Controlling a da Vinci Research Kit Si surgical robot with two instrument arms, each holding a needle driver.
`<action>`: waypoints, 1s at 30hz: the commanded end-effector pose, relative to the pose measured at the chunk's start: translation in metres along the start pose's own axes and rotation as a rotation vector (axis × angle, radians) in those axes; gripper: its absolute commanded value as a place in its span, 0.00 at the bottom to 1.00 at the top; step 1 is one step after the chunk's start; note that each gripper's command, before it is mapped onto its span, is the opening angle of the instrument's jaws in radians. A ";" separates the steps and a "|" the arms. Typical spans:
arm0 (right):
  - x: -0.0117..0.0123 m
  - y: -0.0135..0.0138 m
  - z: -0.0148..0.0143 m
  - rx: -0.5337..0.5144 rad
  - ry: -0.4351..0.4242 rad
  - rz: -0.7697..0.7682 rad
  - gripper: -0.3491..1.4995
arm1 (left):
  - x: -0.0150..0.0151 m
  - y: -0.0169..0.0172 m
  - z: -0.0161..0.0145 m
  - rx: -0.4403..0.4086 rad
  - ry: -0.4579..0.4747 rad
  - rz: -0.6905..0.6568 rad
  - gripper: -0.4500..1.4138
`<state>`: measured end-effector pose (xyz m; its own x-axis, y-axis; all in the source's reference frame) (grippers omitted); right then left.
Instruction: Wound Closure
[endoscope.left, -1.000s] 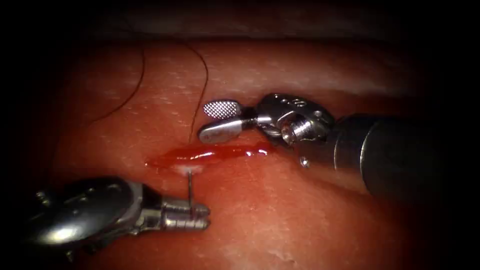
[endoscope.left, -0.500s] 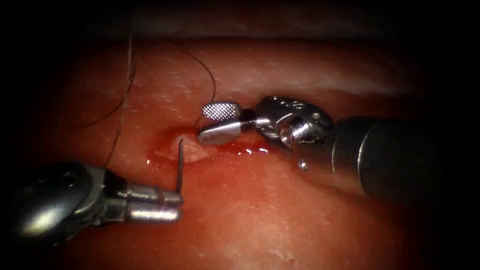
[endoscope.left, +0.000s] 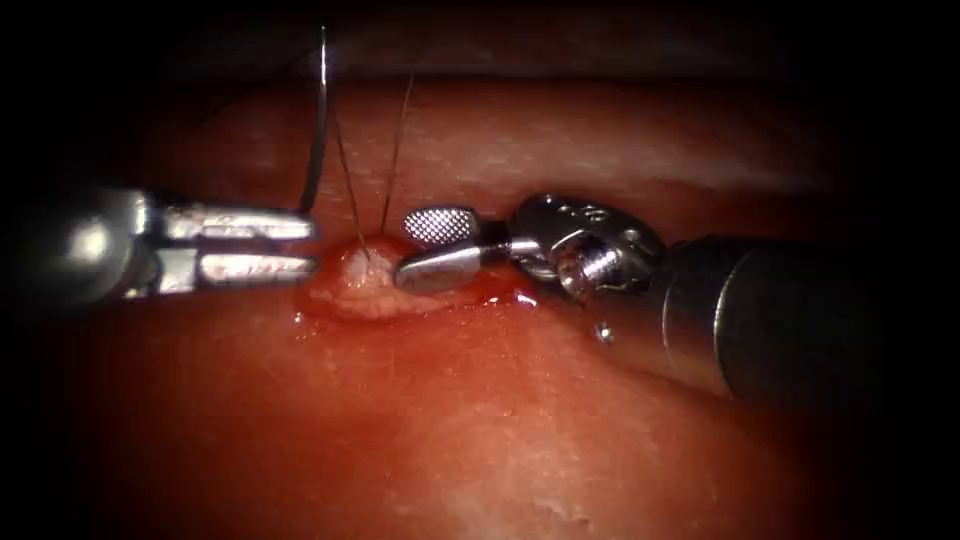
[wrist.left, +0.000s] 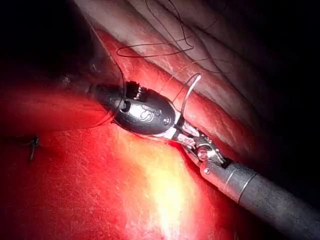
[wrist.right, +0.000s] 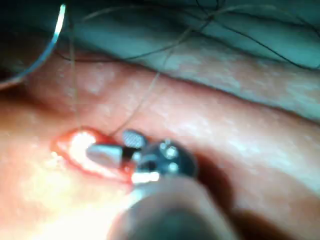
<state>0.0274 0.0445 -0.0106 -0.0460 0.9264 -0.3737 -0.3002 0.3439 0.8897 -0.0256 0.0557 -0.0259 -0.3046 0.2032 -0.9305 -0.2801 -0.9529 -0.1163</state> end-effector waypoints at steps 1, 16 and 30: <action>-0.0001 0.0002 0.0009 0.003 0.001 -0.007 0.75 | -0.0006 -0.0001 0.0009 0.009 -0.005 0.005 0.05; 0.0048 -0.0048 -0.0040 0.022 -0.019 0.104 0.74 | -0.0046 0.0046 0.0020 0.036 -0.076 0.084 0.05; 0.0034 -0.0057 -0.0012 0.097 0.038 0.331 0.68 | -0.0050 0.0062 0.0044 0.080 -0.112 0.221 0.05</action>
<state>0.0271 0.0453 -0.0176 -0.1632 0.9847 -0.0613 -0.1734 0.0325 0.9843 -0.0293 0.0496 -0.0209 -0.4678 0.0157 -0.8837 -0.2638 -0.9568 0.1226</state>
